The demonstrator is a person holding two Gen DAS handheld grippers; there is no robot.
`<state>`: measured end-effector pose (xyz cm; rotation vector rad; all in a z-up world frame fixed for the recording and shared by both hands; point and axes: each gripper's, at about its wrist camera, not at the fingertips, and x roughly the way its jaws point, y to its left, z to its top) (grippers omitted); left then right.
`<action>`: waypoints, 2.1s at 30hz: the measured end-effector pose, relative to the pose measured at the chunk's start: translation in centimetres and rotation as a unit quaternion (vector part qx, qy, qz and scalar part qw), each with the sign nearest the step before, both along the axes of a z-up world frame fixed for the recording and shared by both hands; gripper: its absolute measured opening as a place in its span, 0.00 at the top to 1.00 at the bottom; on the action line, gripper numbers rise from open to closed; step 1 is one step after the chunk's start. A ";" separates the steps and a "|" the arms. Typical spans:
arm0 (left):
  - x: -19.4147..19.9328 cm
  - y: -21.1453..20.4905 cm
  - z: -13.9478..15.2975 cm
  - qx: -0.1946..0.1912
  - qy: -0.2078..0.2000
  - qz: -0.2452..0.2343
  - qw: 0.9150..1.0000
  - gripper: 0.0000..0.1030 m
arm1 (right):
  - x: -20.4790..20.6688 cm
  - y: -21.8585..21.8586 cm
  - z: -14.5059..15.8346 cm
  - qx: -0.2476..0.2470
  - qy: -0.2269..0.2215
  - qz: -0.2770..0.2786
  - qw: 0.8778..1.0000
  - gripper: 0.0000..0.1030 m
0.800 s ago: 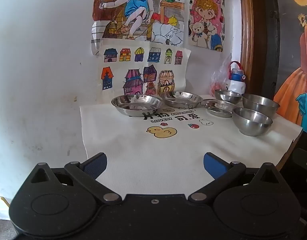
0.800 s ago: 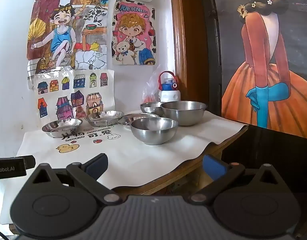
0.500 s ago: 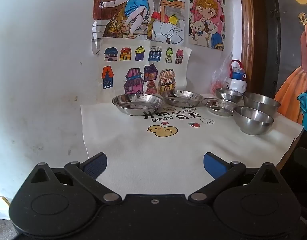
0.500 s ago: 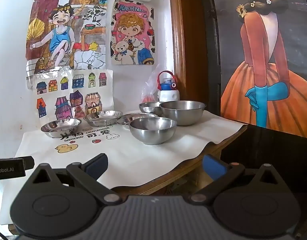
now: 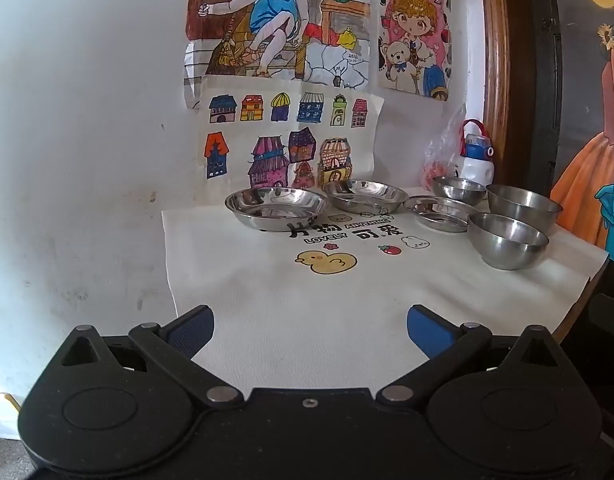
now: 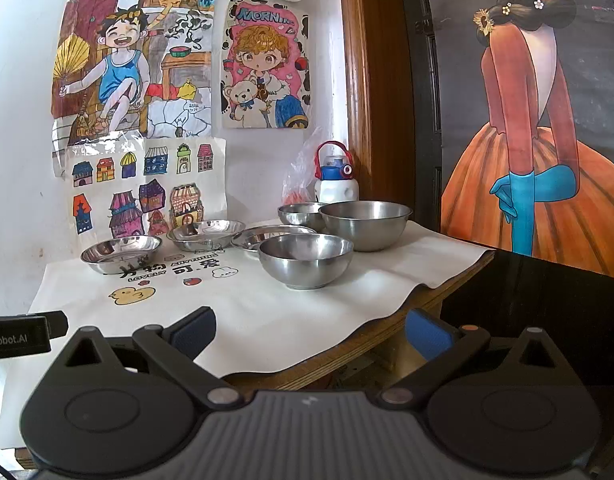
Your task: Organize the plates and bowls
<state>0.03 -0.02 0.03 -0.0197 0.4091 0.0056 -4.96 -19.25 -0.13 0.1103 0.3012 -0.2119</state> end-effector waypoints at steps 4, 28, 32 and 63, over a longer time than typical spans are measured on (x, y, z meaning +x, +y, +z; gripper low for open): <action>0.0 0.0 0.0 0.000 0.001 0.000 1.000 0.01 | -0.1 -0.1 -0.1 0.000 0.001 0.000 1.000 0.00; 0.0 0.0 0.0 0.001 0.001 0.000 1.000 0.01 | 0.1 -0.1 -0.2 -0.001 0.004 0.000 1.000 0.00; 0.0 0.0 0.0 0.001 0.001 0.001 1.000 0.01 | 0.1 -0.1 -0.2 -0.001 0.005 0.000 1.000 0.00; 0.0 0.0 0.0 0.001 0.002 0.001 1.000 0.01 | 0.2 0.0 -0.8 -0.003 0.009 0.001 1.000 0.00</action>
